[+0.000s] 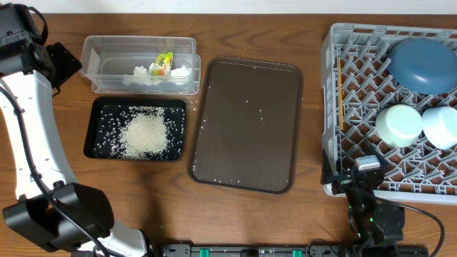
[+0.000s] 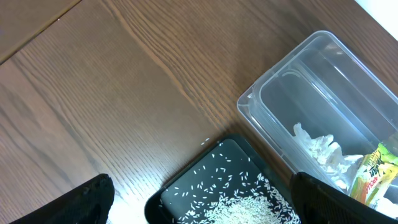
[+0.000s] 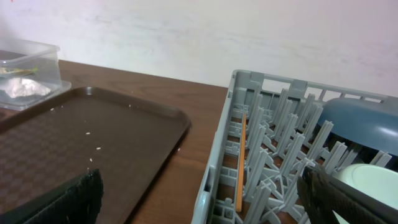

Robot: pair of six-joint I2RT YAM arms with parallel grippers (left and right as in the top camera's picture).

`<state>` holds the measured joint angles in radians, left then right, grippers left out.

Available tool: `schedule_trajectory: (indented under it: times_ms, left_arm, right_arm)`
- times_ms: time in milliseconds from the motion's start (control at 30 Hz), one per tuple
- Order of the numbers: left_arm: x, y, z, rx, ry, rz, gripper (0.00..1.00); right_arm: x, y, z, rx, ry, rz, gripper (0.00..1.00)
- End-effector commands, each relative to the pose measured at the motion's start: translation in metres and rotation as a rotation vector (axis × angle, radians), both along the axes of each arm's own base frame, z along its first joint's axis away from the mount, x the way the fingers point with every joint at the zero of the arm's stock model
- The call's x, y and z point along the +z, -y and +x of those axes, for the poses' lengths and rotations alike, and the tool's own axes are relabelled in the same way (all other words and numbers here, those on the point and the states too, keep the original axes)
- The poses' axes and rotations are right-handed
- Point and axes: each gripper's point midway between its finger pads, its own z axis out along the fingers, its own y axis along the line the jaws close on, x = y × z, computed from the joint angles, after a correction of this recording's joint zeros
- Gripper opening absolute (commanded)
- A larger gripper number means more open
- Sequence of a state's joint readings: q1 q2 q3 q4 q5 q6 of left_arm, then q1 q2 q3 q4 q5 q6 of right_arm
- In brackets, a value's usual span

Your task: Sort waste into correct bins and load items into the dishwasher rack

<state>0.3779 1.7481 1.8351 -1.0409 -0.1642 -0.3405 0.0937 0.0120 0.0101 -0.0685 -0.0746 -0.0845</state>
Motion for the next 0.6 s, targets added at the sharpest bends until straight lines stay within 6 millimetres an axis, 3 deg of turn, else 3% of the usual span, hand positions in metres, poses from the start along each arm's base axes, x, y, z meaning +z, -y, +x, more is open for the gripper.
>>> schedule_trajectory:
  times_ms: [0, 100, 200, 400, 567]
  left_arm:
    - [0.002, -0.003, -0.002, 0.011, 0.0, 0.01, 0.93]
    - [0.001, -0.002, -0.005, 0.011, -0.013, 0.004, 0.93]
    - [-0.01, 0.016, -0.011, 0.002, -0.036, -0.097, 0.93]
    - [-0.043, 0.029, -0.045, 0.008, -0.196, -0.16, 0.93]
    - [-0.07, 0.04, -0.064, -0.002, -0.211, -0.163, 0.93]
  right_arm:
    - [-0.001, 0.003, 0.0, -0.013, 0.004, -0.01, 0.99]
    - [-0.001, 0.003, 0.0, -0.013, 0.004, -0.01, 0.99]
    - [-0.001, 0.003, 0.0, -0.013, 0.004, -0.01, 0.99]
    - [-0.001, 0.003, 0.0, -0.013, 0.004, -0.01, 0.99]
    - [-0.001, 0.003, 0.0, -0.013, 0.004, -0.01, 0.99]
